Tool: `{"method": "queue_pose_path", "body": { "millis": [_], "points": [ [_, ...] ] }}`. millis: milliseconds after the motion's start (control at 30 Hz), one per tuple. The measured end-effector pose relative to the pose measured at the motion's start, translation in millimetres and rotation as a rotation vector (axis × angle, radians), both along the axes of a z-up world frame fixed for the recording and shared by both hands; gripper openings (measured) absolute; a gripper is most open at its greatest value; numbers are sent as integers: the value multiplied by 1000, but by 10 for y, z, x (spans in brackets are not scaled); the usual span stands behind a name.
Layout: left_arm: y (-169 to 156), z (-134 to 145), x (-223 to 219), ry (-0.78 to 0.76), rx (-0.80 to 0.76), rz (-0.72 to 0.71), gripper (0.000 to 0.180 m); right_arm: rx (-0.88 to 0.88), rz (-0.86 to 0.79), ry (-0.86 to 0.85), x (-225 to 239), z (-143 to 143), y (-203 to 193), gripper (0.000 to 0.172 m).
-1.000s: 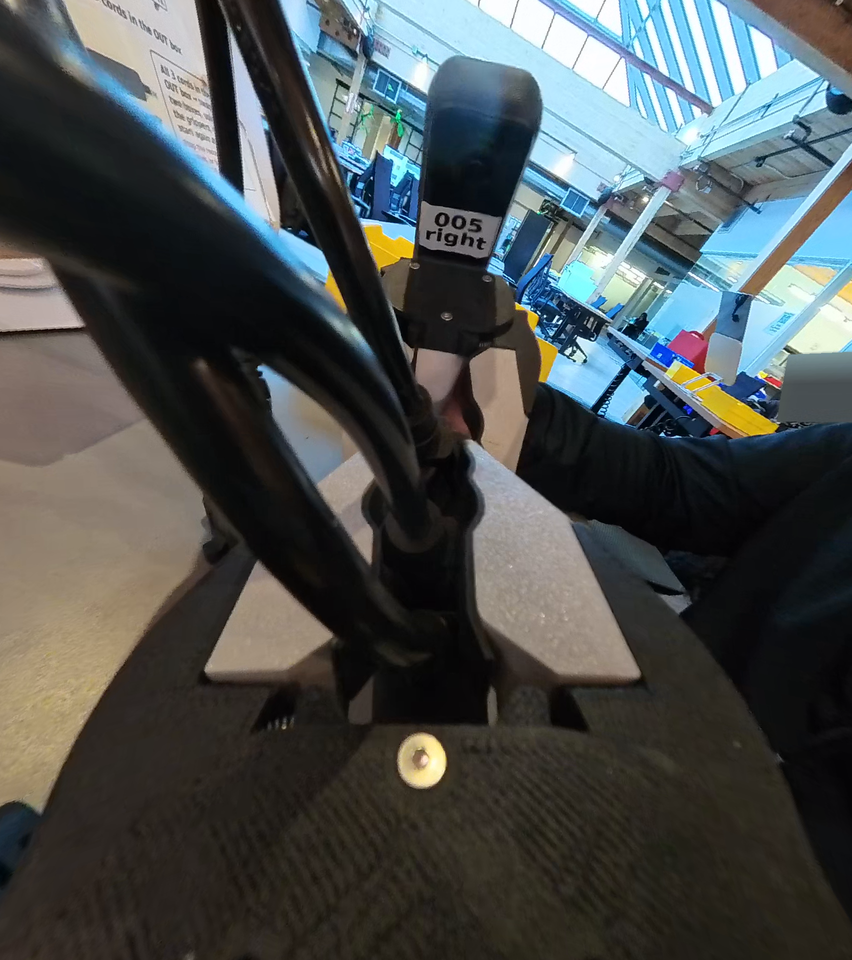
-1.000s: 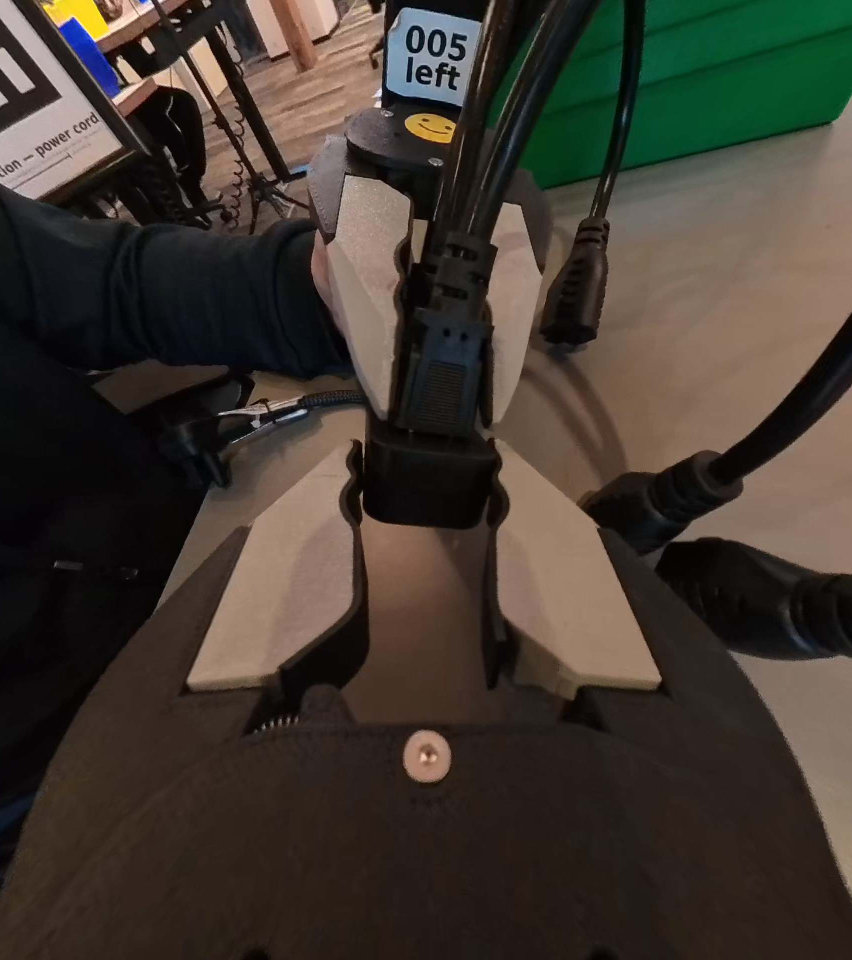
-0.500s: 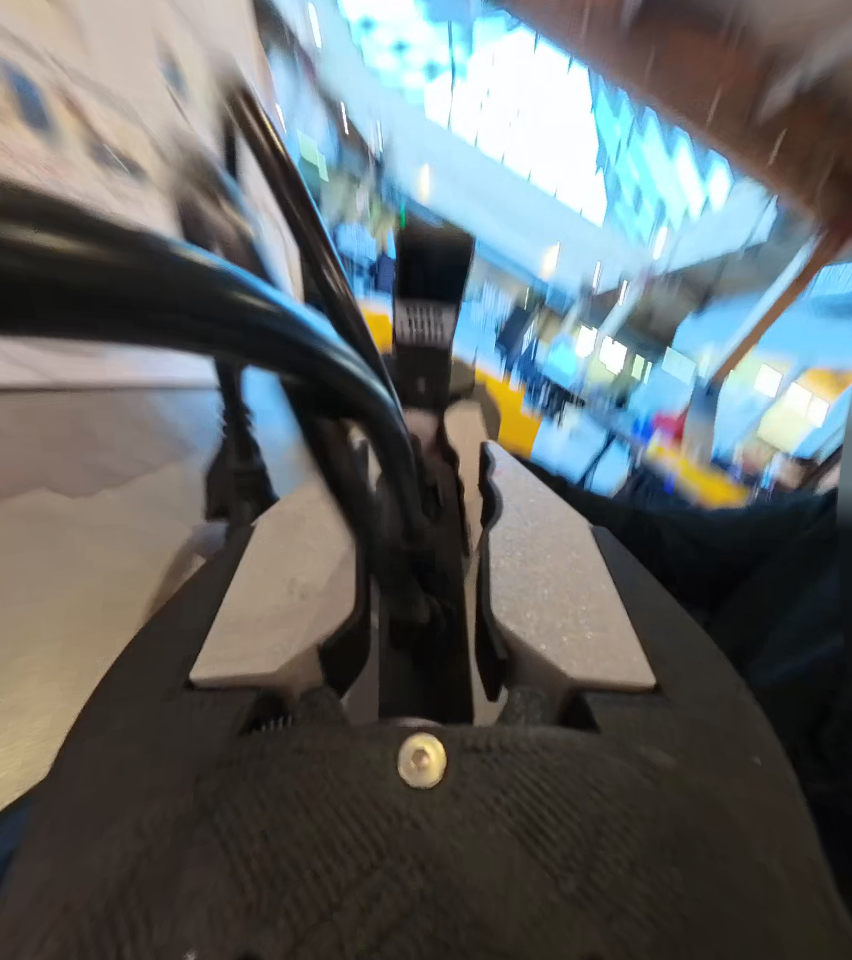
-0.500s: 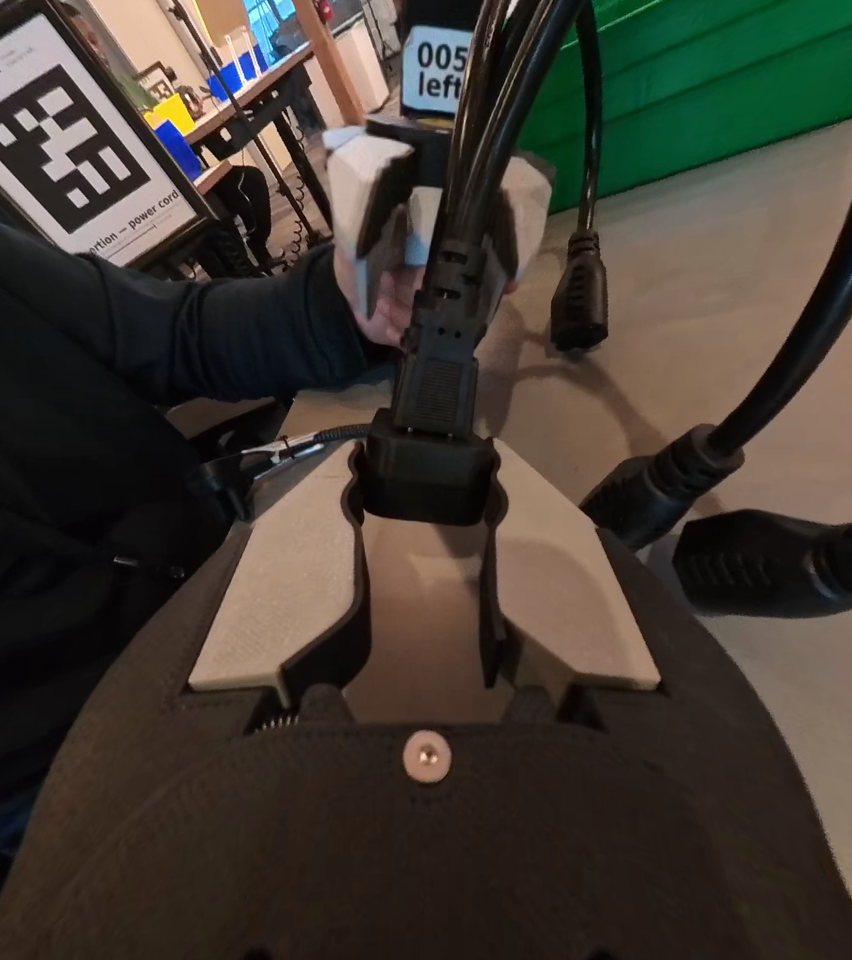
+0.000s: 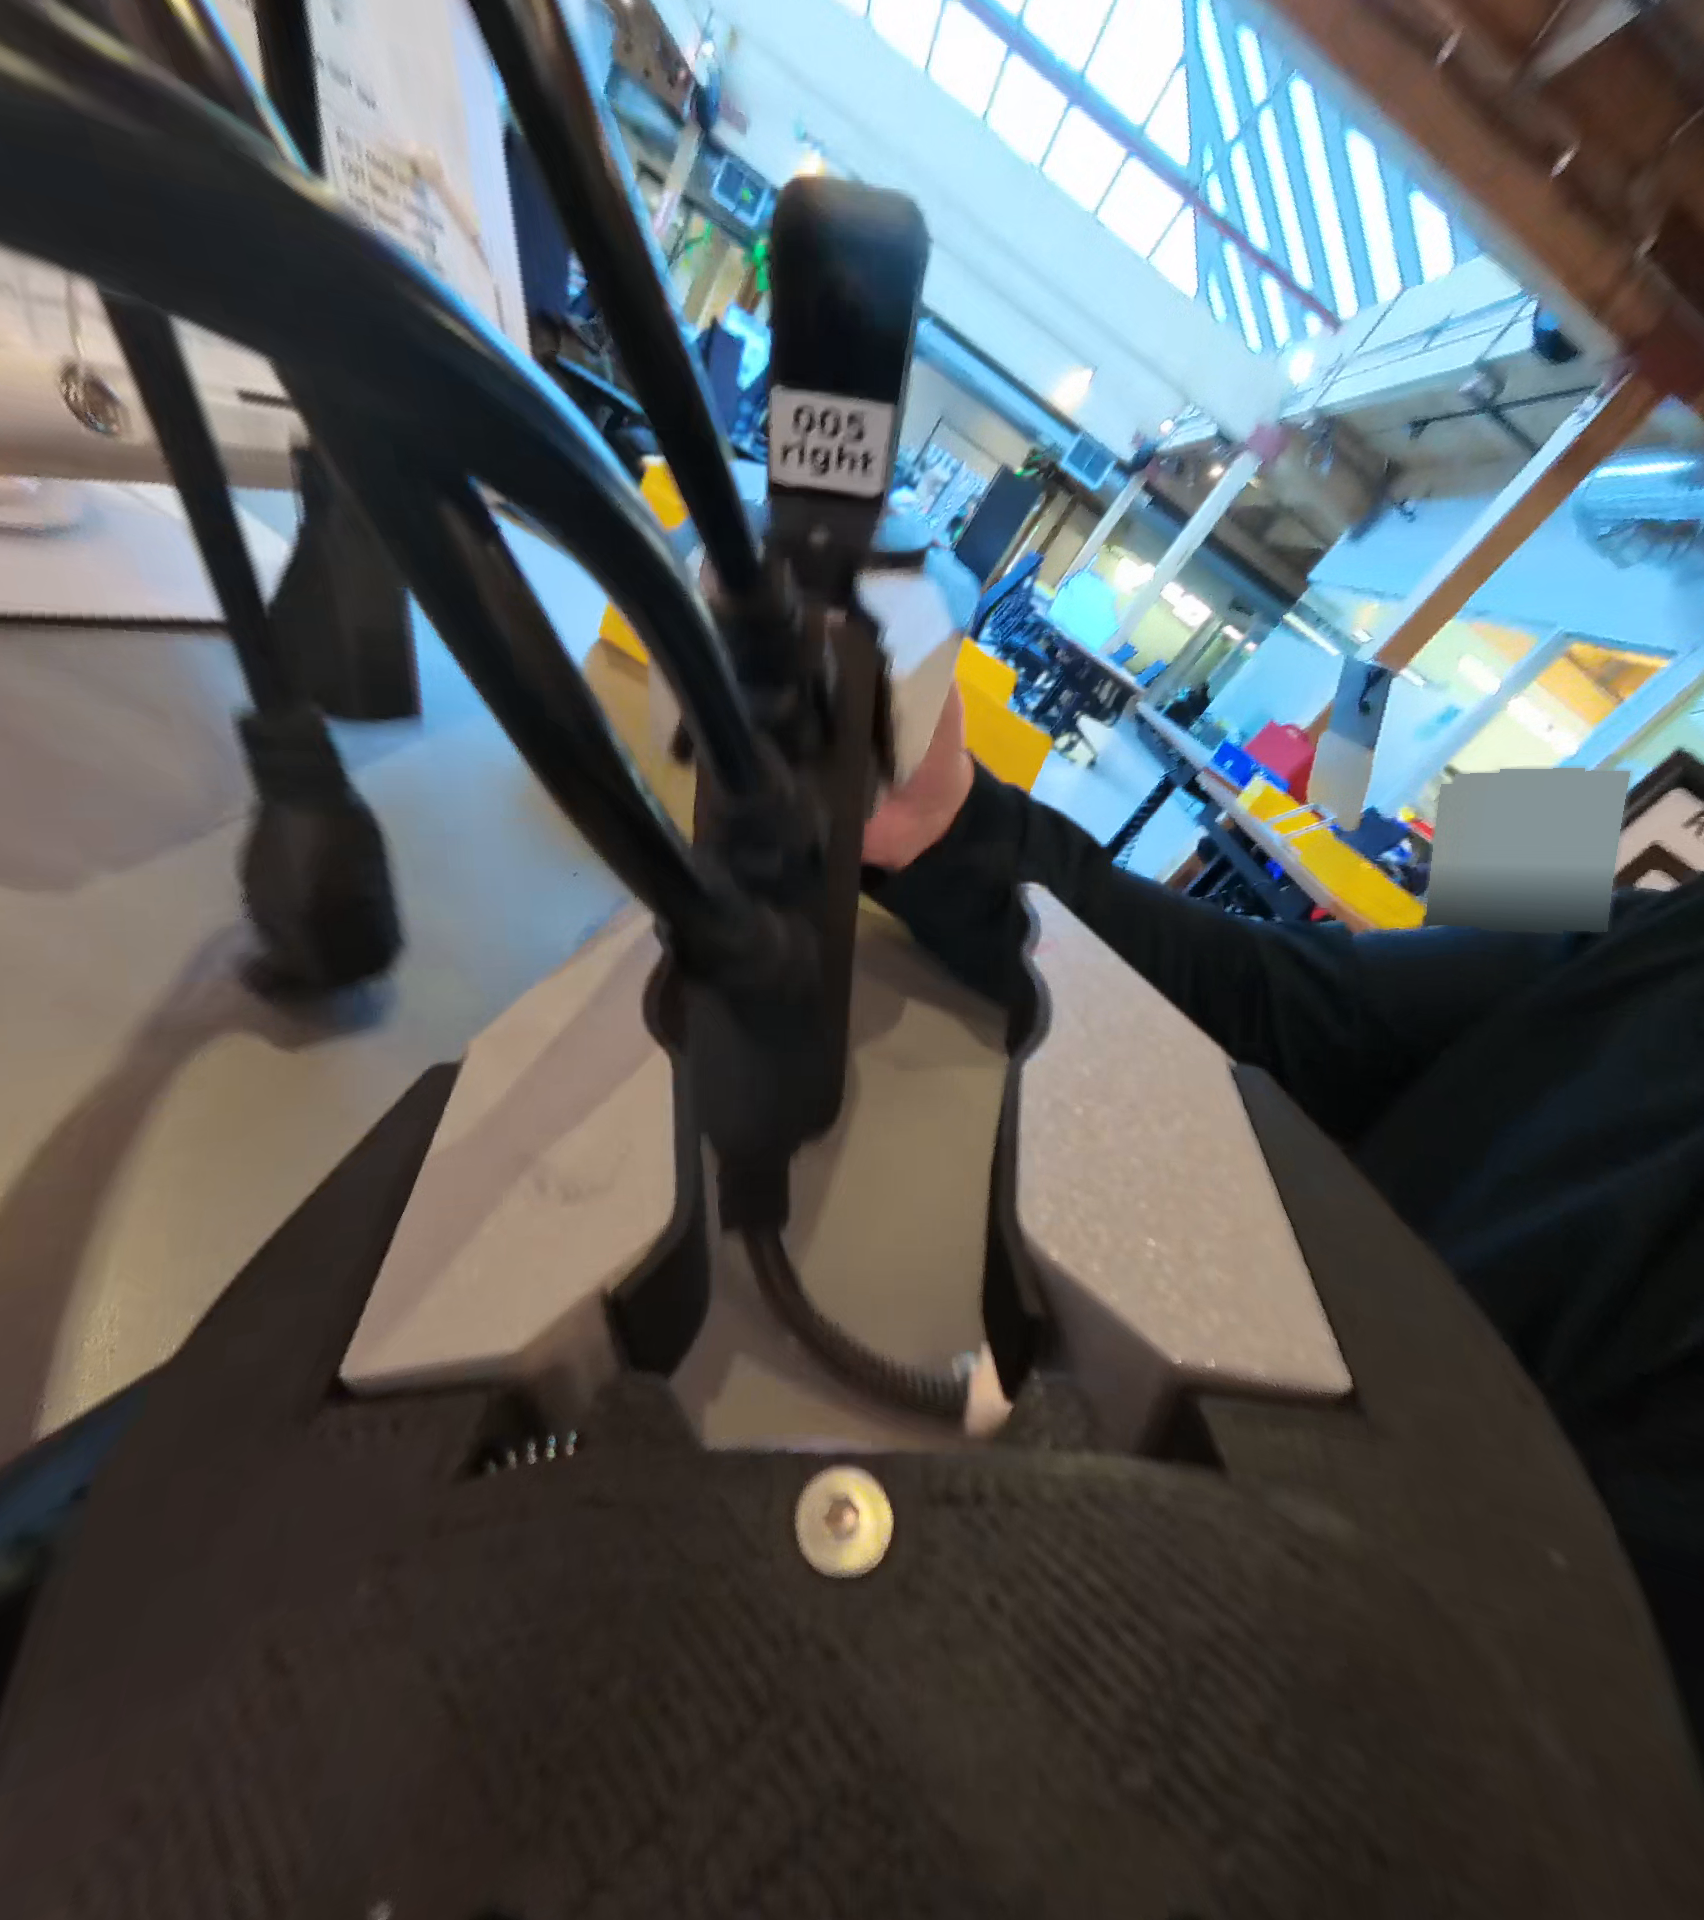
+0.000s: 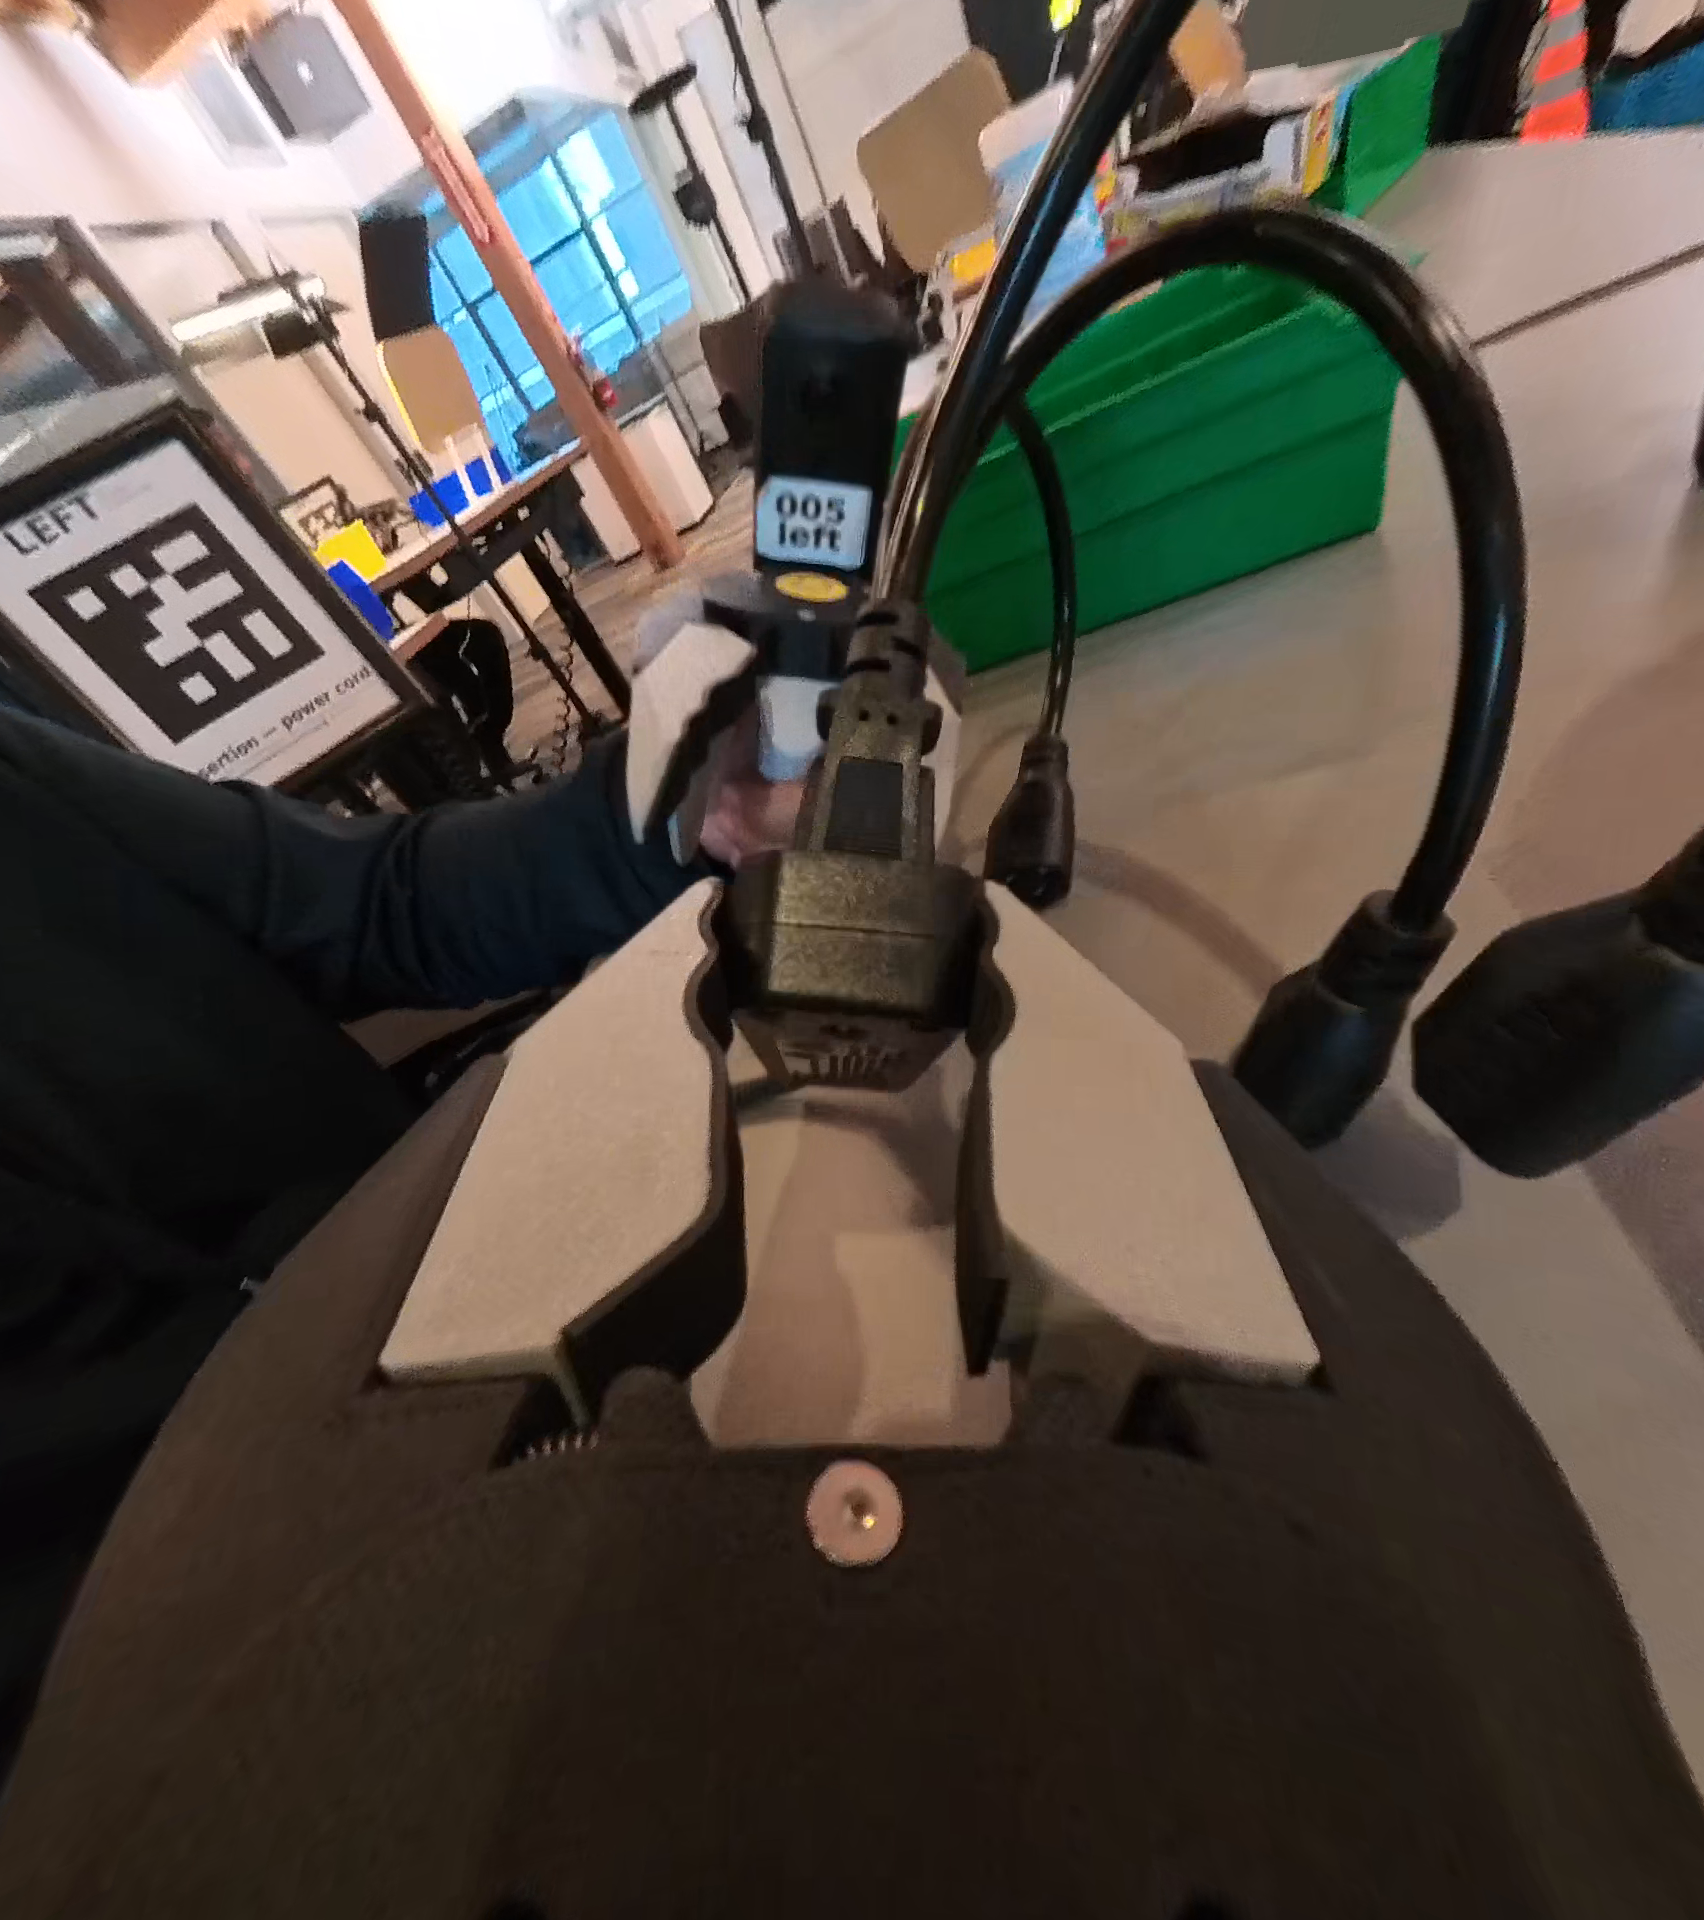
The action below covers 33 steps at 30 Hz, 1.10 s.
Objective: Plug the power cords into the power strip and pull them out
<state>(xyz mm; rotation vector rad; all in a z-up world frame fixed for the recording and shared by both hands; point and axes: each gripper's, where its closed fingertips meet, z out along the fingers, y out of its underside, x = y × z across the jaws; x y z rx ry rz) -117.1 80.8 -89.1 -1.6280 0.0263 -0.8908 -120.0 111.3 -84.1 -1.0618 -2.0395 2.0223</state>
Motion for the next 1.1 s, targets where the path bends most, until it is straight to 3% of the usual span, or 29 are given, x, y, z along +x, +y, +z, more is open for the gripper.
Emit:
{"method": "queue_pose_path", "body": {
  "millis": [233,500,700,933,1100],
  "points": [
    [98,-368,164,194,-140,-21,60,-127,-48,130,18,328,50,41],
    [204,-388,339,189,-155,-45,56,-137,-17,141,20,316,-44,41],
    [165,-95,170,203,13,41,21,-66,57,89,77,164,-114,41],
    [114,-144,170,520,-110,-37,21,4,132,33,183,-58,-143,41],
    [9,-309,137,799,-346,-247,21,319,118,-9,235,-506,-241,43]
  ]
}}
